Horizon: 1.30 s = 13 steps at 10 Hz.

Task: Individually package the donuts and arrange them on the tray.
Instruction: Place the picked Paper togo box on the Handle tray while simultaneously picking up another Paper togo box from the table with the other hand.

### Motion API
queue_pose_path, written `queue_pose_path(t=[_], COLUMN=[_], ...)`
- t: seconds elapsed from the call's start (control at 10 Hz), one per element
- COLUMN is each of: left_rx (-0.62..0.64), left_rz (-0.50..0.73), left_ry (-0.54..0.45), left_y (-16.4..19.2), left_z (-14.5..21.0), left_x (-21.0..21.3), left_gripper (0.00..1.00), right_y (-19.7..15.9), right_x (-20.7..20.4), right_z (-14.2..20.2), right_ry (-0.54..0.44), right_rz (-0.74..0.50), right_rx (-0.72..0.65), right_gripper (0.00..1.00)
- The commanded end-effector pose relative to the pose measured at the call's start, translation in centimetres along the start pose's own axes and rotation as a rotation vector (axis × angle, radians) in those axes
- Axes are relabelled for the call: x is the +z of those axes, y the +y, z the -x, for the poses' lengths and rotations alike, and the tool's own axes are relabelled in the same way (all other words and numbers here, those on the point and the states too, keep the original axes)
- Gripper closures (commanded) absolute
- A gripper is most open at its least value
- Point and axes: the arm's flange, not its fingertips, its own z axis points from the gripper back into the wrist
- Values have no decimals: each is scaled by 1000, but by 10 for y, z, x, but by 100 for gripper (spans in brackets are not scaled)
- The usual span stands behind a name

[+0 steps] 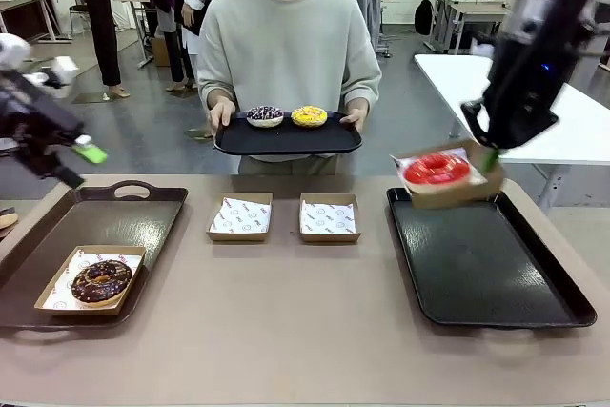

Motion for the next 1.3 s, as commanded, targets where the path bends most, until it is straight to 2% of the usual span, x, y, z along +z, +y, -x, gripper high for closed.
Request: queue_pose_path(t=[0.0,0.1,0.4,0.7,0.9,1.2], left_rx=[6,3,-46,-77,-92,-58], left_rz=[-168,-244,-471,-632,-738,-716], left_ry=[95,126,140,127,69,-15], left_y=[-3,-14,-35,-33,-20,-13], left_z=[-39,-58,-107,-134,-147,-168], left_x=[-29,-50,-116,-180,-207,-222], left_gripper=[0,0,0,0,0,0], right_y=[-29,-42,-61,-67,-68,-71], right_x=[-33,-46,-81,-102,-106,-113], right_z=[13,16,18,10,7,7], right_ry=[-4,-12,-61,-55,-59,-56], right_rz=[28,20,17,23,26,19], right_rx=[-11,-30,-36,-46,-42,-35], right_gripper=[99,99,99,99,99,99])
